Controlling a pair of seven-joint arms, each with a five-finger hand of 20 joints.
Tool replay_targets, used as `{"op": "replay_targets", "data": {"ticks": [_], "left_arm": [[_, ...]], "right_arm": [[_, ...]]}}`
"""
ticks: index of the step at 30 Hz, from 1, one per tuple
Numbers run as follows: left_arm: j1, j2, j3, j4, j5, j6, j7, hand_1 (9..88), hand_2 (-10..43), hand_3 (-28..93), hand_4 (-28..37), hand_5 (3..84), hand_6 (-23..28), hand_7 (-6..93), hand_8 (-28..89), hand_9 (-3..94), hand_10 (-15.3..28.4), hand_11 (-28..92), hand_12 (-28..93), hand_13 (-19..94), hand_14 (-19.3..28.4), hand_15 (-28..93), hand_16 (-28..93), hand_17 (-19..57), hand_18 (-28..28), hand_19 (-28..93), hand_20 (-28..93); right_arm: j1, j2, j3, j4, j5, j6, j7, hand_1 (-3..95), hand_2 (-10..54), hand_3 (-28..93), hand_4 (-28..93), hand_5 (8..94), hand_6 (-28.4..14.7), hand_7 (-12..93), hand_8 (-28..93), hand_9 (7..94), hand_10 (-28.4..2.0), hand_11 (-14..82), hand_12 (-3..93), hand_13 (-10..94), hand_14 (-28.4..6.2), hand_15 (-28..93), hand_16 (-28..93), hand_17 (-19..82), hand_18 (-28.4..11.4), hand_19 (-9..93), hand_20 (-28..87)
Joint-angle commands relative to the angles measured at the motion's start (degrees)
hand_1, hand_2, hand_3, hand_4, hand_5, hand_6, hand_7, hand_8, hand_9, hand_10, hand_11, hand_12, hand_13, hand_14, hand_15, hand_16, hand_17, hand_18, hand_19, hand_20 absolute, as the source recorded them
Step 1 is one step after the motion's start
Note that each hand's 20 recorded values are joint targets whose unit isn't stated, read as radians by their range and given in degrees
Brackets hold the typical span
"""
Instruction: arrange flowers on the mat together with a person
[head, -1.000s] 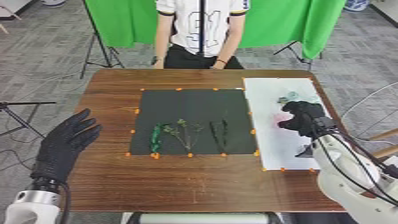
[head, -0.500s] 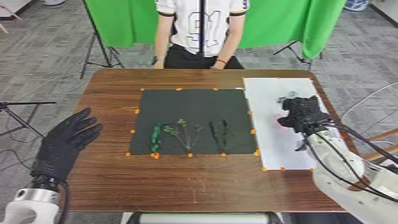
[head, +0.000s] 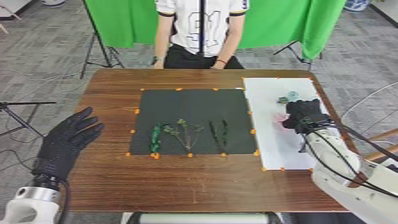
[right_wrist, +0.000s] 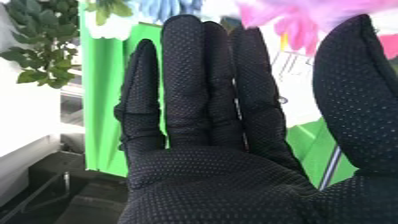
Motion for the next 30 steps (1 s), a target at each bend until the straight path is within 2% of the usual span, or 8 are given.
{"op": "replay_targets", "data": {"ticks": [1, 3, 8, 10, 16, 22, 26, 30], "left_arm": [[0.4, 0.13, 0.26, 0.35, 0.02, -0.32, -0.17, 23.3, -1.0, 73, -22.3, 37.2, 3.4, 18.6, -9, 33.8, 13.4, 24, 17, 31, 15.9, 28, 2, -3.9, 24.4, 47, 6], [0.6, 0.15, 0.15, 0.26, 0.00, -0.25, -0.11, 23.2, -1.0, 73, -22.4, 37.2, 3.3, 18.6, -9, 33.8, 13.3, 24, 17, 31, 15.9, 28, 2, -3.9, 24.4, 47, 6], [1.6, 0.26, -0.68, -0.02, -0.21, 0.30, 0.17, 23.3, -0.9, 73, -22.4, 37.1, 3.3, 18.6, -9, 33.8, 13.3, 24, 17, 31, 15.9, 28, 2, -3.9, 24.4, 47, 6], [1.9, 0.49, -1.10, -0.14, -0.30, 0.38, 0.33, 23.2, -0.9, 73, -22.4, 37.2, 3.3, 18.6, -9, 33.9, 13.4, 24, 17, 31, 15.9, 28, 2, -3.9, 24.4, 47, 6], [4.1, 0.78, -3.51, -0.93, -0.27, 0.86, 0.49, 23.1, -0.9, 73, -22.4, 37.3, 3.4, 18.6, -9, 33.9, 13.4, 24, 17, 31, 15.9, 28, 2, -3.9, 24.4, 47, 6], [7.6, 1.02, -7.33, -1.60, -0.47, 1.95, -0.03, 23.2, -0.8, 73, -22.4, 37.2, 3.4, 18.6, -9, 33.8, 13.4, 24, 17, 31, 16.0, 28, 2, -3.9, 24.4, 47, 6], [8.1, 1.15, -7.48, -1.56, -1.05, 2.97, 0.75, 23.2, -0.8, 73, -22.4, 37.3, 3.4, 18.6, -9, 33.8, 13.4, 24, 17, 31, 16.0, 28, 2, -3.9, 24.4, 47, 6], [7.4, 1.72, -6.80, -1.38, -1.04, 2.91, 0.54, 23.2, -0.8, 73, -22.3, 37.3, 3.4, 18.7, -9, 33.7, 13.3, 24, 17, 31, 16.0, 28, 2, -3.9, 24.4, 47, 6]], "right_arm": [[1.4, -1.0, -1.3, 1.6, 0.7, 1.0, -1.4, 31.7, -9.5, 86, -28, 54.4, 0.4, 34, -16, 57.2, -10.8, 42.4, 29.6, 56, -8.5, 64, 20, 24, -17.5, 71, 38], [1.2, -1.0, -1.7, 1.9, -0.2, 2.9, -1.7, 33.5, -9.5, 85, -28, 56.3, 1.4, 35, -17, 60.9, -9.8, 41.9, 31.0, 59, -7.5, 63, 21, 26, -17.4, 72, 39], [2.3, -1.3, -3.7, 3.1, -0.9, 8.0, -2.9, 43.6, -9.5, 79, -28, 61.6, 3.0, 46, -1, 76.5, -6.6, 26.4, 51.0, 68, -5.9, 65, 26, 30, -16.9, 73, 40], [2.3, -1.2, -4.0, 3.2, -1.4, 9.9, -3.1, 46.3, -9.5, 79, -28, 65.7, 3.4, 47, 1, 80.5, -6.2, 26.8, 53.2, 71, -5.6, 66, 27, 31, -17.0, 74, 40], [3.5, -2.1, -3.6, 1.1, -1.6, 11.2, -4.0, 47.9, -9.5, 80, -28, 69.0, 3.1, 47, 1, 82.5, -6.0, 28.1, 54.0, 73, -5.5, 68, 28, 32, -17.0, 75, 41], [14.5, -5.7, -11.5, -1.6, 0.0, 14.6, -7.6, 47.6, -9.5, 81, -28, 69.8, 3.1, 47, 1, 82.9, -6.3, 28.3, 54.0, 73, -5.6, 68, 28, 32, -17.1, 76, 41], [24.8, -11.2, -20.4, -0.4, 2.9, 16.0, -12.4, 47.4, -9.5, 81, -28, 69.9, 3.0, 47, 1, 82.9, -6.3, 28.3, 54.1, 73, -5.8, 68, 28, 32, -17.1, 76, 41], [31.5, -18.4, -26.9, 2.0, 4.6, 15.6, -17.4, 47.2, -9.5, 81, -28, 69.7, 3.1, 47, 1, 82.8, -6.4, 28.3, 54.2, 73, -5.8, 69, 28, 32, -17.0, 76, 41]]}}
